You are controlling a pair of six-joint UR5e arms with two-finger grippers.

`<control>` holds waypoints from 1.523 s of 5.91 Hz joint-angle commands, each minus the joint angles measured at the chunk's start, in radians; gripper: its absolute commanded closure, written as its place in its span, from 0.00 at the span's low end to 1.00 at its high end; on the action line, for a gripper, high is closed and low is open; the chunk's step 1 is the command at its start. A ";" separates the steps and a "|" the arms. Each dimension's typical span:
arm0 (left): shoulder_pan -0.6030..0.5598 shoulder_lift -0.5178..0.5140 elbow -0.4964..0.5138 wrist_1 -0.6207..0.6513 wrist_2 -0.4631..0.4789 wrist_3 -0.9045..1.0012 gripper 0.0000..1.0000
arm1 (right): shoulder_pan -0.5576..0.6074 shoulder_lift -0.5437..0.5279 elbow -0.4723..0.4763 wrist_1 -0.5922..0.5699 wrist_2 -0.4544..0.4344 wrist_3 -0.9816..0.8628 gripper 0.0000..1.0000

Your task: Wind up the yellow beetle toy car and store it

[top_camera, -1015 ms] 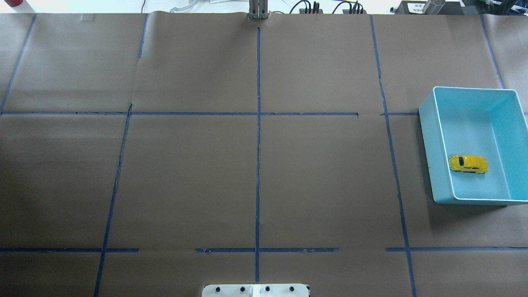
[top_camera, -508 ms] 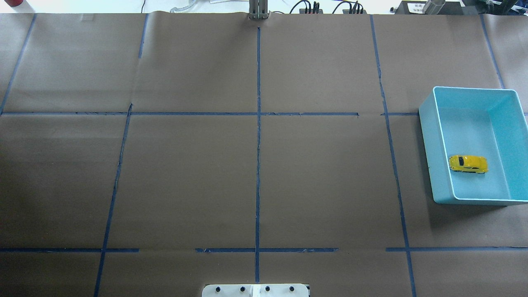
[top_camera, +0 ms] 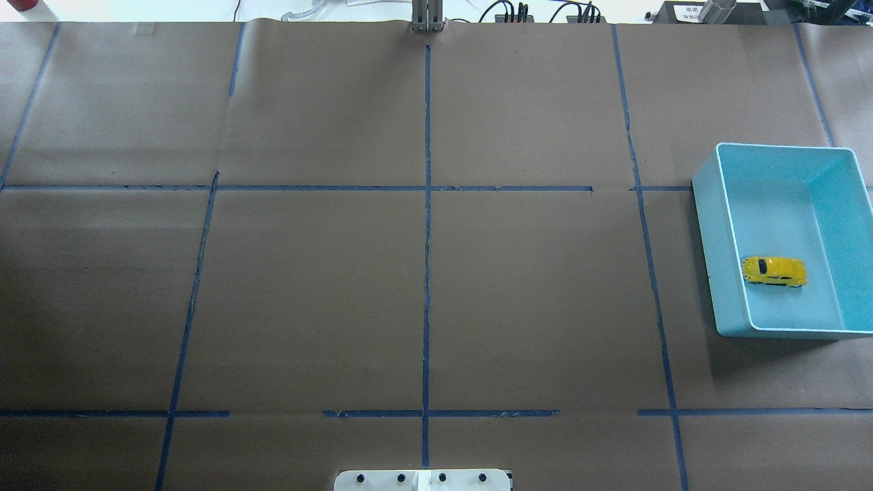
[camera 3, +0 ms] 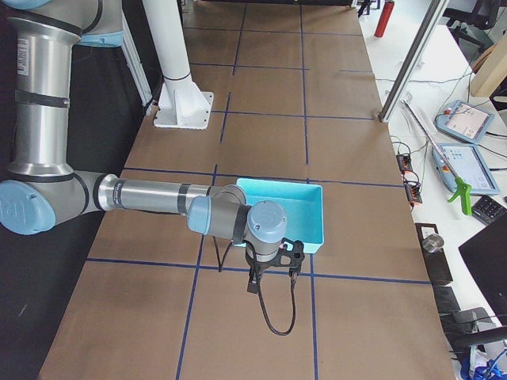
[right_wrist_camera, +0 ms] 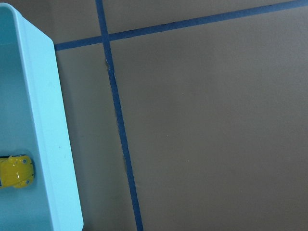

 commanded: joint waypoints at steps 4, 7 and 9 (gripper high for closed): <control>-0.052 0.031 -0.003 0.000 -0.001 0.004 0.00 | -0.001 -0.003 -0.017 0.085 0.004 -0.027 0.00; -0.052 0.036 -0.003 0.000 -0.005 0.004 0.00 | -0.001 -0.003 -0.021 0.085 0.006 -0.027 0.00; -0.052 0.034 -0.003 0.000 -0.005 0.004 0.00 | -0.001 -0.003 -0.021 0.085 0.009 -0.027 0.00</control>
